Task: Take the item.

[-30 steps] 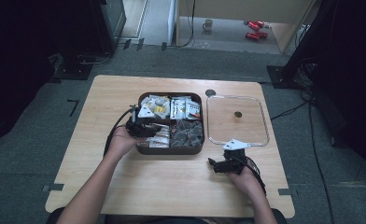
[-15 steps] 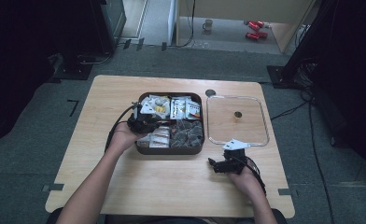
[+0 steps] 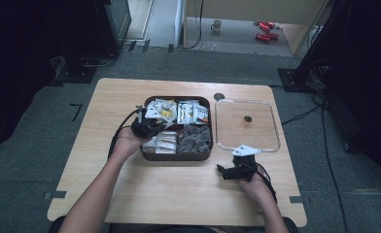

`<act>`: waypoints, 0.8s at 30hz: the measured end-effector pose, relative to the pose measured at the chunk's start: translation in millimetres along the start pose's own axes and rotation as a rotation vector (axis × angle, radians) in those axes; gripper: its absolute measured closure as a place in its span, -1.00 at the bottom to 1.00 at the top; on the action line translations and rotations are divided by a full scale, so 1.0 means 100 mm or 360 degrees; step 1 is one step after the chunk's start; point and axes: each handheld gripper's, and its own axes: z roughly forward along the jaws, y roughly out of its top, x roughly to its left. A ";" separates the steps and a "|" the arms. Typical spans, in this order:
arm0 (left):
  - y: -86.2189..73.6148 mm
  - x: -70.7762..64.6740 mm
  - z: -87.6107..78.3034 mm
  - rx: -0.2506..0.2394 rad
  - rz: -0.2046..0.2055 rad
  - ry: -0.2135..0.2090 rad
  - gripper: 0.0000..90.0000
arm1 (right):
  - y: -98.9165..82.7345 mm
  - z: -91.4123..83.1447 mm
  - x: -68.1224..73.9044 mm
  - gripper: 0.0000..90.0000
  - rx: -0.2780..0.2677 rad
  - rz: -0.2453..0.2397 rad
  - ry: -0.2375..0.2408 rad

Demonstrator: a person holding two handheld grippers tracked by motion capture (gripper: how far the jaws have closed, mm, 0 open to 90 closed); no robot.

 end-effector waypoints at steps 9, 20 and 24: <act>0.02 0.06 -0.14 -0.0047 -0.0030 0.0014 0.93 | 0.00 0.00 0.00 -0.88 0.0000 0.0000 0.0000; 0.05 0.09 -0.30 -0.0079 -0.0066 0.0004 0.94 | 0.00 0.00 0.00 -0.88 -0.0002 -0.0001 0.0000; 0.04 0.12 -0.37 -0.0086 -0.0099 0.0007 0.94 | 0.00 0.00 0.00 -0.88 -0.0001 0.0000 0.0000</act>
